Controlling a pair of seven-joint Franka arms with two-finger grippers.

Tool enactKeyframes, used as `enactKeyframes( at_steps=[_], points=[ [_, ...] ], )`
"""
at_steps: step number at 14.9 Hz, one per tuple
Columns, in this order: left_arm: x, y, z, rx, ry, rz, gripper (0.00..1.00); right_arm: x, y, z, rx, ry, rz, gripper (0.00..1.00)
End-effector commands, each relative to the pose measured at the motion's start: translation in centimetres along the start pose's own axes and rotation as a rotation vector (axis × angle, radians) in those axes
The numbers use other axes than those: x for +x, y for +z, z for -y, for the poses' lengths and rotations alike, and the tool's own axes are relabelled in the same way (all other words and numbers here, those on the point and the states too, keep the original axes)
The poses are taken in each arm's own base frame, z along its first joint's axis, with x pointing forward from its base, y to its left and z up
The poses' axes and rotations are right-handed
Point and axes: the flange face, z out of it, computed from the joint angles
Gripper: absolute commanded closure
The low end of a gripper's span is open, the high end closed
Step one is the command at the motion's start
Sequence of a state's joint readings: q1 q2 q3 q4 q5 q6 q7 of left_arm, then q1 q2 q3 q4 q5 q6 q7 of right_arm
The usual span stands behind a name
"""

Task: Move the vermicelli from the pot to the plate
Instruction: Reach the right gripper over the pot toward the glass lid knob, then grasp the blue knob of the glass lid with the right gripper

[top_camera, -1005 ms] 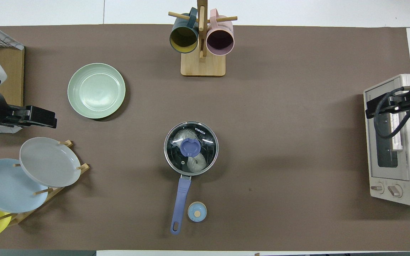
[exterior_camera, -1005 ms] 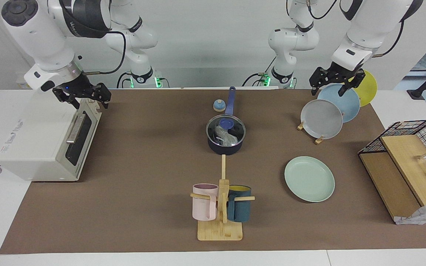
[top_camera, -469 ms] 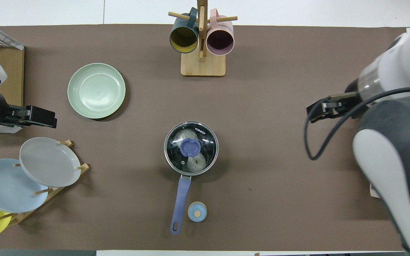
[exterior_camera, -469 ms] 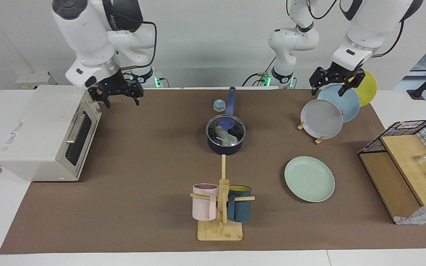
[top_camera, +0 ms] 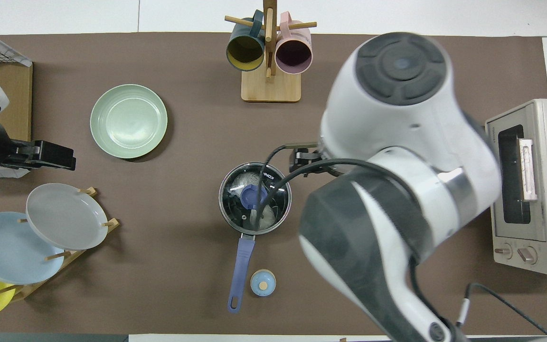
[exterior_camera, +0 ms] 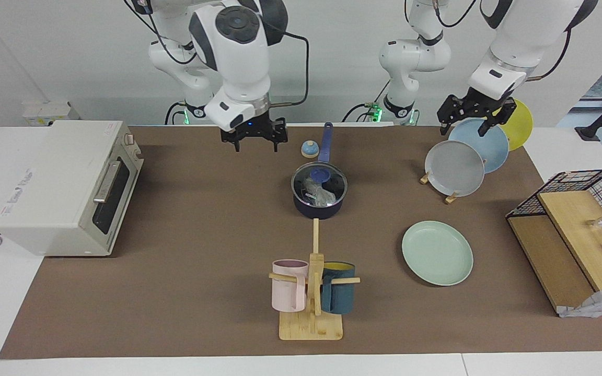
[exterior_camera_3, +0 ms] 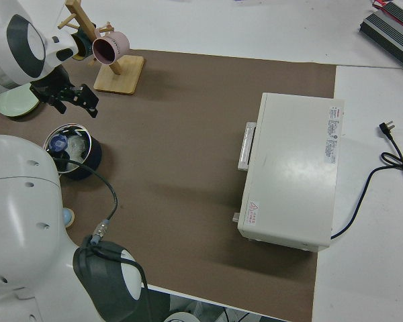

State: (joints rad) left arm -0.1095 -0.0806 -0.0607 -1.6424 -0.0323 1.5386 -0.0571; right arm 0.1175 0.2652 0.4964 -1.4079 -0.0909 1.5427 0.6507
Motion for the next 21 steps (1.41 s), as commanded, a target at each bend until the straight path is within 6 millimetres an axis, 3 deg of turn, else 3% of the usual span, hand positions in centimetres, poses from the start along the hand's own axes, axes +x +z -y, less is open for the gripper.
enactKeyframes(
  at_steps=[1,5,10,16,21],
  points=[
    [0.0,-0.5,0.2,-0.014,-0.013,-0.018,0.0,0.1,1.4,5.9,0.024,0.075,-0.039,0.0],
    [0.1,-0.6,0.2,-0.014,-0.013,-0.027,0.0,-1.1,4.4,9.9,0.046,0.077,-0.077,0.0],
    [0.1,-0.5,0.2,-0.015,-0.013,-0.029,0.0,-2.1,10.6,13.7,-0.003,0.072,-0.073,0.0],
    [0.1,-0.5,0.2,-0.015,-0.013,-0.029,0.0,-2.9,14.9,13.6,-0.053,0.031,-0.065,0.0],
    [0.2,-0.5,0.2,-0.015,-0.011,-0.03,0.0,-2.9,15.4,13.6,-0.042,0.023,-0.069,0.0]
  ],
)
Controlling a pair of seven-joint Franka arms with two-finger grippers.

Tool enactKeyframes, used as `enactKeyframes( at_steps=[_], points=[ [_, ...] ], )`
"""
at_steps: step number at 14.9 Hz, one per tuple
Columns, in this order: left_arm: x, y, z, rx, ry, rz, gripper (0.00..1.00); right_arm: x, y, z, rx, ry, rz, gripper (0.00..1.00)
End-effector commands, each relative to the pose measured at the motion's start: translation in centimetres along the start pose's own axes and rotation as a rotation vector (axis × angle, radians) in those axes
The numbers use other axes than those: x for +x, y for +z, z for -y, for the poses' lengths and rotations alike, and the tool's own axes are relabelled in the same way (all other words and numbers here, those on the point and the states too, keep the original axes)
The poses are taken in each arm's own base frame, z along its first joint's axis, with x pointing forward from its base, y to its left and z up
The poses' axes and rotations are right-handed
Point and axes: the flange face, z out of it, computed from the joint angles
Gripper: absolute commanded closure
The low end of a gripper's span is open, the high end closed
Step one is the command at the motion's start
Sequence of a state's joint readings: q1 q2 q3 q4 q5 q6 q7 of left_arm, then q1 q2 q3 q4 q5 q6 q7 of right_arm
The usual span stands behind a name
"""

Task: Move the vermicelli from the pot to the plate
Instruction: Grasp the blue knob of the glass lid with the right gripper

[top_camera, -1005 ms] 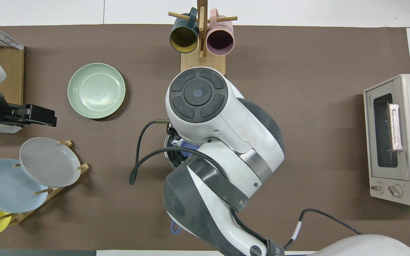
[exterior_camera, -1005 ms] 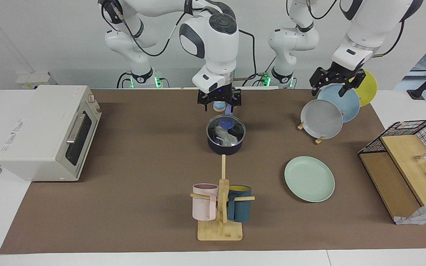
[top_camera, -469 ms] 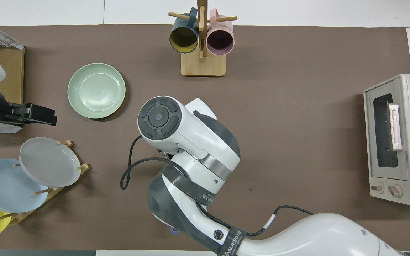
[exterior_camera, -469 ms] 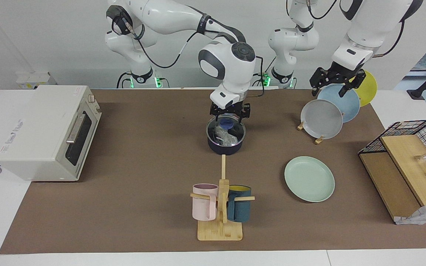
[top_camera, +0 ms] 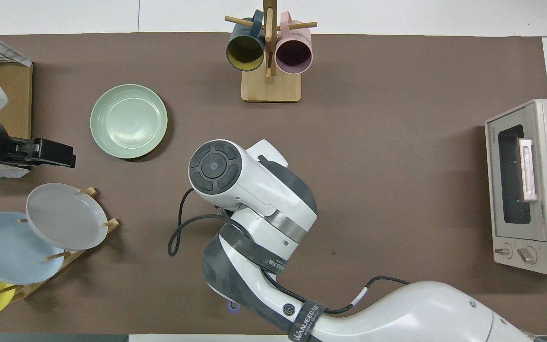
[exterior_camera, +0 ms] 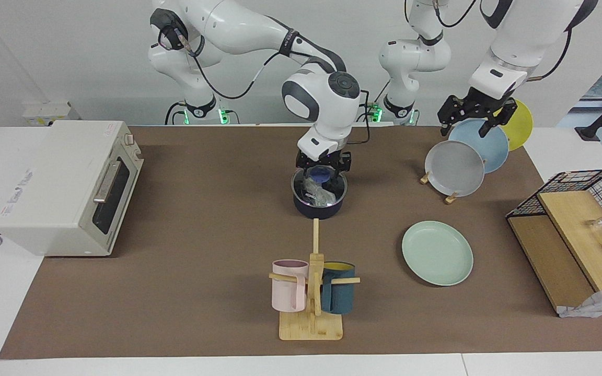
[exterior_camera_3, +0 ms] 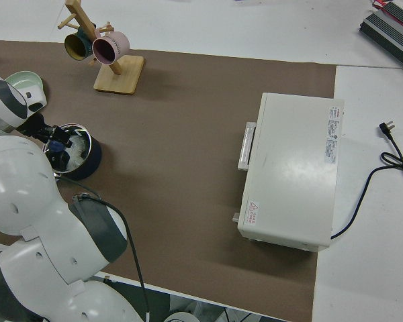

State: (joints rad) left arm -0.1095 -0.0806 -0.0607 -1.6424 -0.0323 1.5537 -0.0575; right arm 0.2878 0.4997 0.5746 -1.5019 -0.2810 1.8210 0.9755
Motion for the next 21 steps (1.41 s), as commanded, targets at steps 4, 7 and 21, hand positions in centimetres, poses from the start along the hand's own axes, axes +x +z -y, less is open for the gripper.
enactKeyframes(
  at_steps=[4,7,21],
  points=[
    [0.04,-0.49,0.21,-0.014,-0.014,-0.023,0.0,-0.37,0.95,-0.5,0.004,-0.037,-0.026,0.15],
    [0.08,-0.41,0.22,-0.014,-0.013,-0.021,0.0,-0.36,0.9,-0.53,0.003,-0.041,-0.025,0.2],
    [0.07,-0.4,0.05,-0.014,-0.01,-0.021,0.0,-0.54,0.35,-0.18,0.013,-0.062,-0.029,0.24]
  ],
)
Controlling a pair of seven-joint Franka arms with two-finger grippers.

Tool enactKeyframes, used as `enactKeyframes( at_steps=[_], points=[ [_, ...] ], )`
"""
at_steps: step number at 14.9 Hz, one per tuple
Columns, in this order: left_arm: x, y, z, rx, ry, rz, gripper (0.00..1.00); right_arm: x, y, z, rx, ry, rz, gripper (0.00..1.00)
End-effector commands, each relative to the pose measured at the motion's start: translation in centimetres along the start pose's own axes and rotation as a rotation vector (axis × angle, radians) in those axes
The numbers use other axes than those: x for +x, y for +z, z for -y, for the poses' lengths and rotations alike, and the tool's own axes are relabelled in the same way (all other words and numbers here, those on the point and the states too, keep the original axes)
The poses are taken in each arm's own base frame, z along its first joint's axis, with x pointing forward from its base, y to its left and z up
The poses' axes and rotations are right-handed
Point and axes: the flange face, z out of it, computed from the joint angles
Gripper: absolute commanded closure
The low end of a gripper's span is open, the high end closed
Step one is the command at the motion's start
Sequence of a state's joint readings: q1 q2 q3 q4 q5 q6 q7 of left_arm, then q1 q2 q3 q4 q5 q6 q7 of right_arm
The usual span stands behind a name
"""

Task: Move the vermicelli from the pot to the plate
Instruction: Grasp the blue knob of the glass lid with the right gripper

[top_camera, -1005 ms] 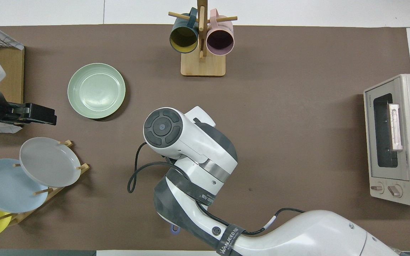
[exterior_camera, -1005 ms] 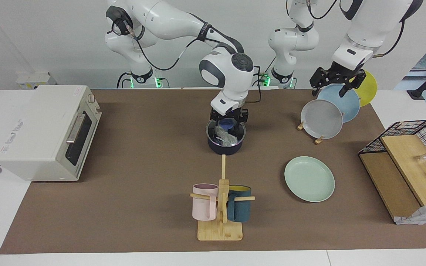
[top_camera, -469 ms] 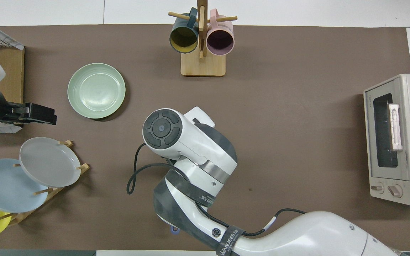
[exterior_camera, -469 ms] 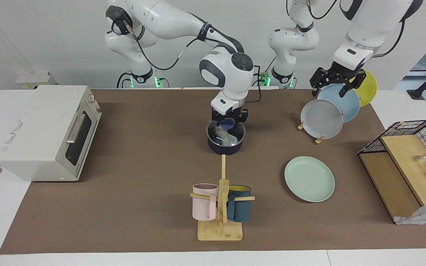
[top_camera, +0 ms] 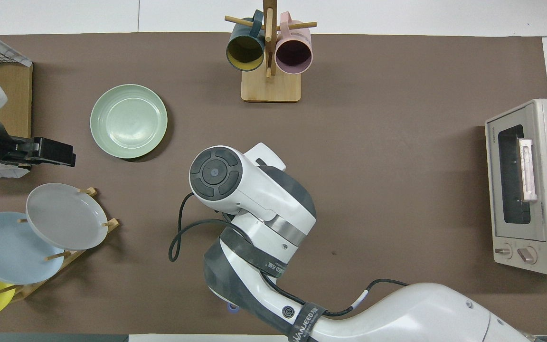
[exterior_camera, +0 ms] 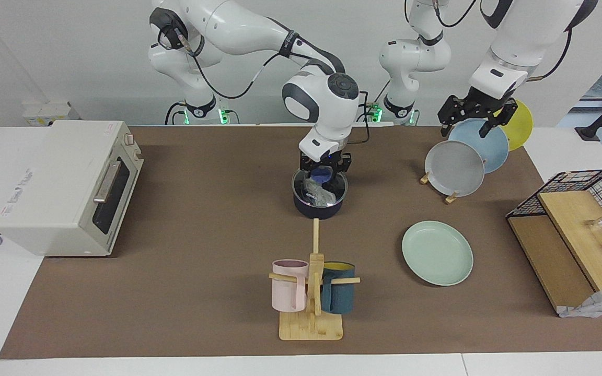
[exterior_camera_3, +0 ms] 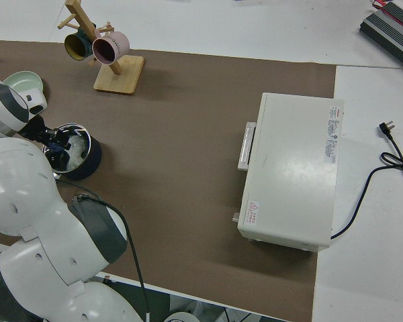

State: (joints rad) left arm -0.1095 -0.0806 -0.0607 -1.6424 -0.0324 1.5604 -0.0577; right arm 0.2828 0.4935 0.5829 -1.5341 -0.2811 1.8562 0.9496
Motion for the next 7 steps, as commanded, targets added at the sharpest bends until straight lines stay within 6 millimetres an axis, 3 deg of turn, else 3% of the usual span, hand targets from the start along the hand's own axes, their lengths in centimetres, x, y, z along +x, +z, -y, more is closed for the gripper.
enactKeyframes(
  at_steps=[1,7],
  points=[
    [0.0,-0.34,0.06,-0.014,-0.01,-0.015,0.0,-0.02,-0.34,-0.46,0.001,-0.028,-0.022,0.25],
    [0.0,-0.34,0.06,-0.014,-0.01,-0.015,0.0,-0.02,-0.53,-0.49,0.001,-0.032,-0.022,0.31]
  ],
)
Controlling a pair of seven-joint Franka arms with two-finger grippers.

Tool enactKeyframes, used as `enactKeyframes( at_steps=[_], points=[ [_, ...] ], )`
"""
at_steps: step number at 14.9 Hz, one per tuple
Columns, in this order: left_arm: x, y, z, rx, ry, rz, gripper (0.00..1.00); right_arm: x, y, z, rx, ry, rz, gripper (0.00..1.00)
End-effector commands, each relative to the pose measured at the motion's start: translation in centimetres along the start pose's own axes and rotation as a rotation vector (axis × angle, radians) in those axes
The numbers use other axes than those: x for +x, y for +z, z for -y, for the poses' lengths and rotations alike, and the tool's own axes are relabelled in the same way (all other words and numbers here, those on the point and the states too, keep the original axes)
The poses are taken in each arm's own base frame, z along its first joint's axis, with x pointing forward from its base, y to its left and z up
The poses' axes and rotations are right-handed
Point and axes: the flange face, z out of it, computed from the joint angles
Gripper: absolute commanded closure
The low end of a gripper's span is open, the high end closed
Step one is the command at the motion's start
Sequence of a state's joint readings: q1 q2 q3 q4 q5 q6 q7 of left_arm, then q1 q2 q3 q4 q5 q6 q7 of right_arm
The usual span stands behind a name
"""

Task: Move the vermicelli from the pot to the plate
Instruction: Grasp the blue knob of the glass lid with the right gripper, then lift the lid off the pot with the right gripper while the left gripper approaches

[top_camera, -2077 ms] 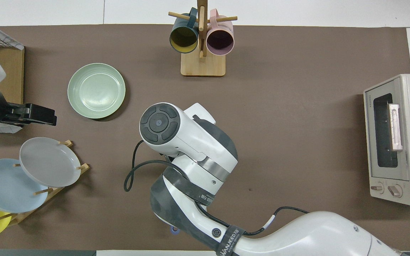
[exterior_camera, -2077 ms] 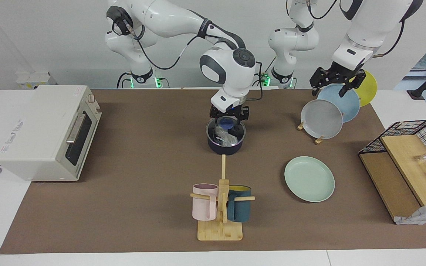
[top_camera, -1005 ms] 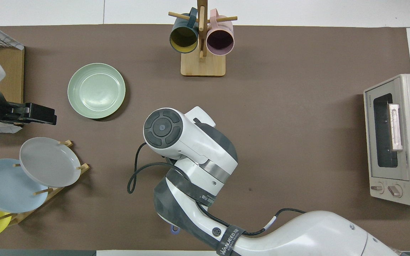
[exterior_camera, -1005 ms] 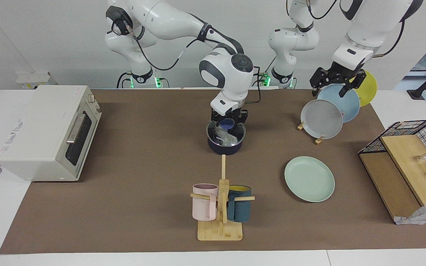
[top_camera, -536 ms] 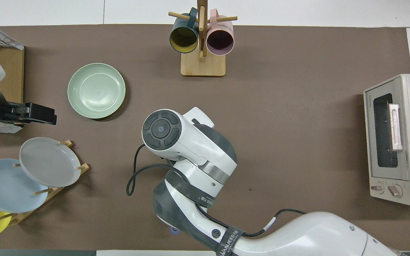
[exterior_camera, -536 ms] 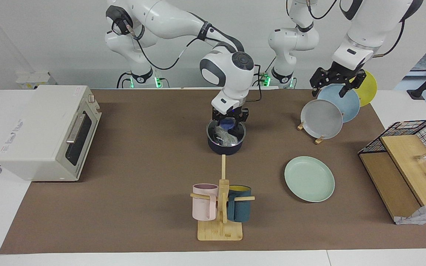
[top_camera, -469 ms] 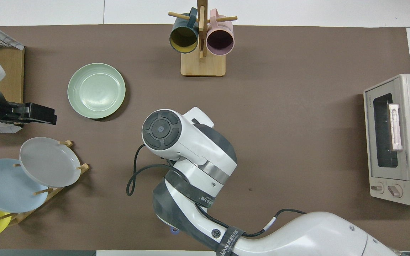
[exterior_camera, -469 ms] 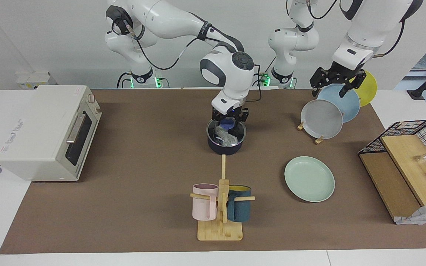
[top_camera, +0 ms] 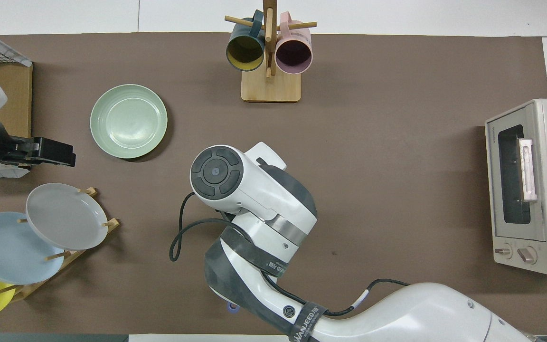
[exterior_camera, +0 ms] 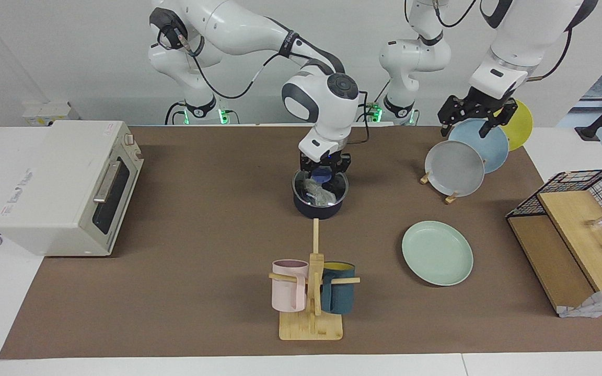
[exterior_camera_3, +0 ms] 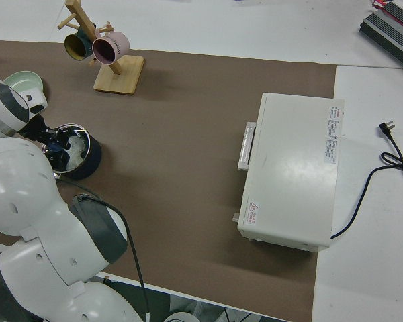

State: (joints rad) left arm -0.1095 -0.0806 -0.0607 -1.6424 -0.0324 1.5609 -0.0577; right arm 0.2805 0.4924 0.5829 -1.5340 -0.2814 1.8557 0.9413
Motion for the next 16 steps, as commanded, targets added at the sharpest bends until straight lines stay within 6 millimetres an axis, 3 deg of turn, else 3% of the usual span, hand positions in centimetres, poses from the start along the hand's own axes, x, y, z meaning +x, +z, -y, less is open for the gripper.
enactKeyframes(
  at_steps=[1,5,9,16],
  points=[
    [0.0,-0.3,0.0,-0.014,-0.008,-0.014,0.0,-0.1,-0.5,-0.4,0.001,-0.025,-0.021,0.31],
    [0.0,-0.3,-0.2,-0.014,-0.005,-0.014,0.0,-0.1,-0.7,-0.5,0.001,-0.049,-0.024,0.41],
    [-0.1,-0.4,-0.3,-0.014,-0.005,-0.015,0.0,0.5,-1.2,-1.0,0.004,-0.042,-0.027,0.42],
    [0.0,-0.3,-0.3,-0.014,-0.003,-0.014,0.0,2.4,-6.1,-3.4,0.007,-0.092,-0.053,0.42]
  ],
)
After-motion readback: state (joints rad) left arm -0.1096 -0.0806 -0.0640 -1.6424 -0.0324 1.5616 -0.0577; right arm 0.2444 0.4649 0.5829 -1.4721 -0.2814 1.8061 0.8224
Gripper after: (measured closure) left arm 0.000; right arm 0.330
